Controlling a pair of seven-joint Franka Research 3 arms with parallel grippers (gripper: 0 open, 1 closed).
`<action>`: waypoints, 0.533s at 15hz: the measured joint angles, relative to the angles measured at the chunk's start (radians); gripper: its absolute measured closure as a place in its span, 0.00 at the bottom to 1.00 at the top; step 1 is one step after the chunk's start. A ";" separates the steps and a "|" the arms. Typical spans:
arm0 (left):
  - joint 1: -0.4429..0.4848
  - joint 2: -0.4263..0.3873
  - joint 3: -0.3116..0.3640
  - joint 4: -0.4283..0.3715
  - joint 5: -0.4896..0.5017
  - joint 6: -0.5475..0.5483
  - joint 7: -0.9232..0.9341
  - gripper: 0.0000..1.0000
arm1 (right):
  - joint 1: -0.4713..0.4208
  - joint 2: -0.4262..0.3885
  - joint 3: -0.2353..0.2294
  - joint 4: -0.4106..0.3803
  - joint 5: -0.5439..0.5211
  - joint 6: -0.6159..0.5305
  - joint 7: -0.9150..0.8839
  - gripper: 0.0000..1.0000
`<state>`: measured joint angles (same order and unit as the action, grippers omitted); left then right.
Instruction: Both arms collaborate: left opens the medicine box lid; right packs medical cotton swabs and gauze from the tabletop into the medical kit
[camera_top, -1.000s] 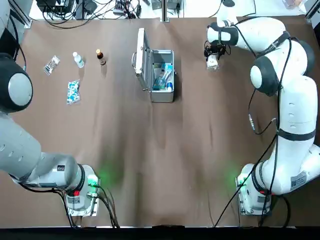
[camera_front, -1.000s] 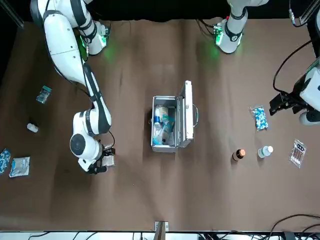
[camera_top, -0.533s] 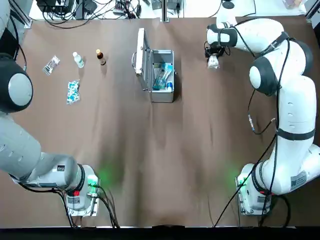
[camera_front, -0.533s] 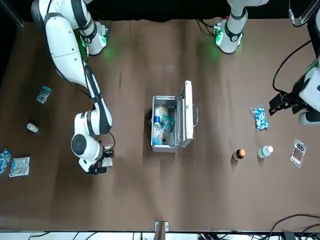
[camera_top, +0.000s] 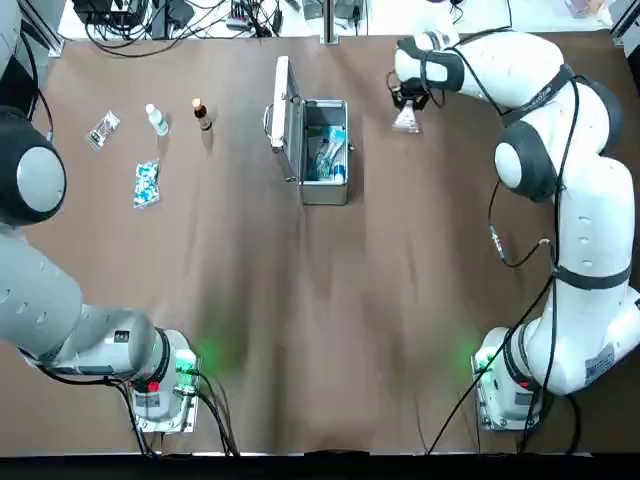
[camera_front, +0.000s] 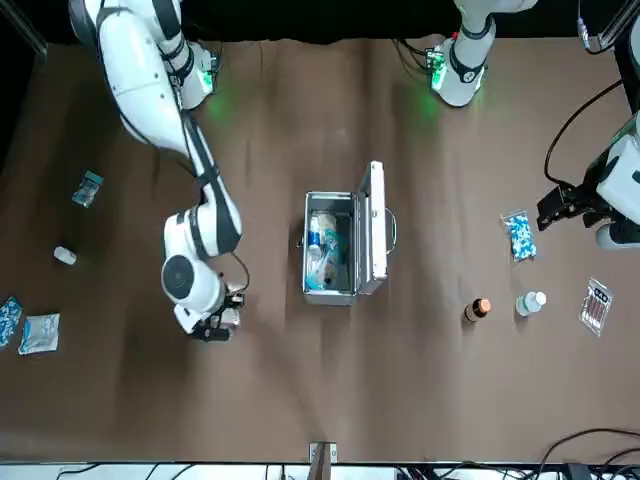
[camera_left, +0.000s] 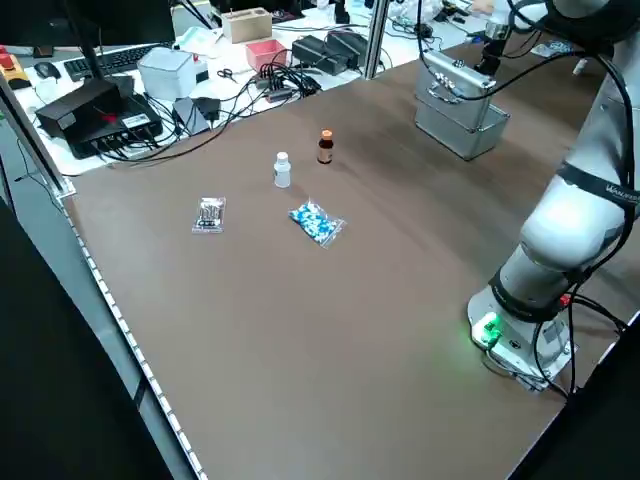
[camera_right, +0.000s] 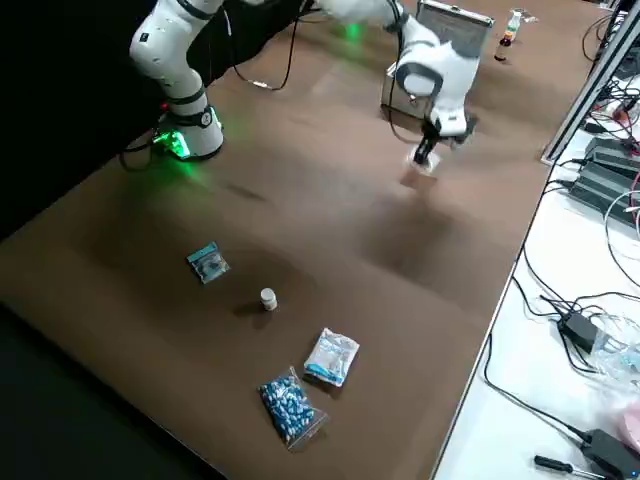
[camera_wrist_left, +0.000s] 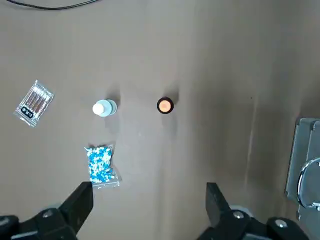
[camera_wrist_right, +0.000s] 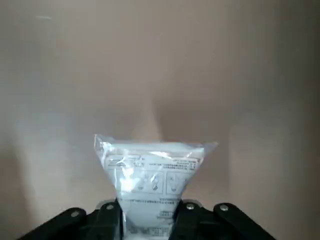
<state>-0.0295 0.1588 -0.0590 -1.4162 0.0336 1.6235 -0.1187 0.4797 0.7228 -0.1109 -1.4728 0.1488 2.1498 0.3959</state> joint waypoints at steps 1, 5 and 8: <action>0.000 0.000 0.000 0.000 0.000 0.000 0.000 0.00 | 0.029 -0.028 0.003 0.002 0.000 -0.009 0.050 0.70; 0.000 0.000 0.000 0.000 0.000 0.000 0.000 0.00 | 0.120 -0.106 0.043 0.013 0.018 -0.023 0.227 0.69; 0.001 0.000 0.000 0.000 0.000 0.000 0.000 0.00 | 0.160 -0.112 0.082 0.047 0.034 -0.022 0.320 0.68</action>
<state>-0.0289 0.1588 -0.0590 -1.4164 0.0336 1.6233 -0.1187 0.6394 0.6104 -0.0289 -1.4254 0.1826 2.1278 0.7160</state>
